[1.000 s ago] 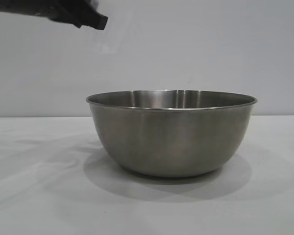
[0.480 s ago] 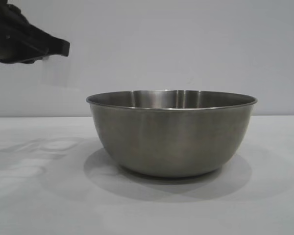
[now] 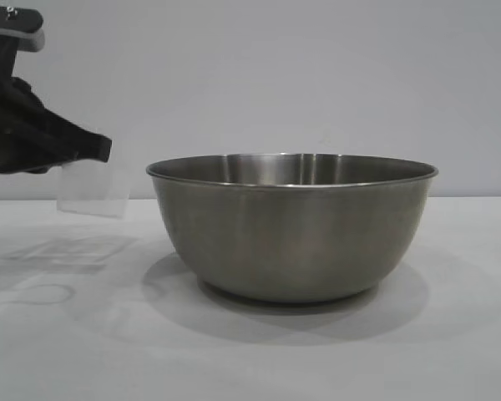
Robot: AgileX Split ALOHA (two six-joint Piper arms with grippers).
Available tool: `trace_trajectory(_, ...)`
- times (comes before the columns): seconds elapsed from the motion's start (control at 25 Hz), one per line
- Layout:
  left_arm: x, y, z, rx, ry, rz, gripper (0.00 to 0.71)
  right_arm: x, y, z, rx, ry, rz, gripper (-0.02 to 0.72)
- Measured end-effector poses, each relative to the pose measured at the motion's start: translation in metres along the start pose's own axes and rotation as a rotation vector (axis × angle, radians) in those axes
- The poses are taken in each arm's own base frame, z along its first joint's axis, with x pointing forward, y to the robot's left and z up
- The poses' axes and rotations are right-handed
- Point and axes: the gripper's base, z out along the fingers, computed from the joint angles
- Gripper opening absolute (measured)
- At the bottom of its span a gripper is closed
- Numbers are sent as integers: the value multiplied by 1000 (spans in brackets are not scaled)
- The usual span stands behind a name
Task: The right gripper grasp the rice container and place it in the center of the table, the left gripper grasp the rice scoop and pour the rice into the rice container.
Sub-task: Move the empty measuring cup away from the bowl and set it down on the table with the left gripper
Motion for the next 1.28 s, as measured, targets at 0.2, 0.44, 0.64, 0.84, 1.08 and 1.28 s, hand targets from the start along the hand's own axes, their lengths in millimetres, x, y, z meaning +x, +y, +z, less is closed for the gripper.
trace_trajectory(0.2, 10, 0, 1, -7, 30, 5, 0, 0, 0, 0, 0, 0, 0, 0)
trace_trajectory(0.44, 14, 1, 2, -23, 43, 1, 50, 0, 0, 0, 0, 0, 0, 0)
trace_trajectory(0.64, 17, 3, -2, -23, 59, 8, 279, 0, 0, 0, 0, 0, 0, 0)
trace_trajectory(0.84, 32, 9, -20, -22, 133, 35, 302, 0, 0, 0, 0, 0, 0, 0)
trace_trajectory(1.08, 26, 17, -51, 6, 147, 12, 328, 0, 0, 0, 0, 0, 0, 0)
trace_trajectory(1.28, -1, 20, -70, 54, 93, -13, 328, 0, 0, 0, 0, 0, 0, 0)
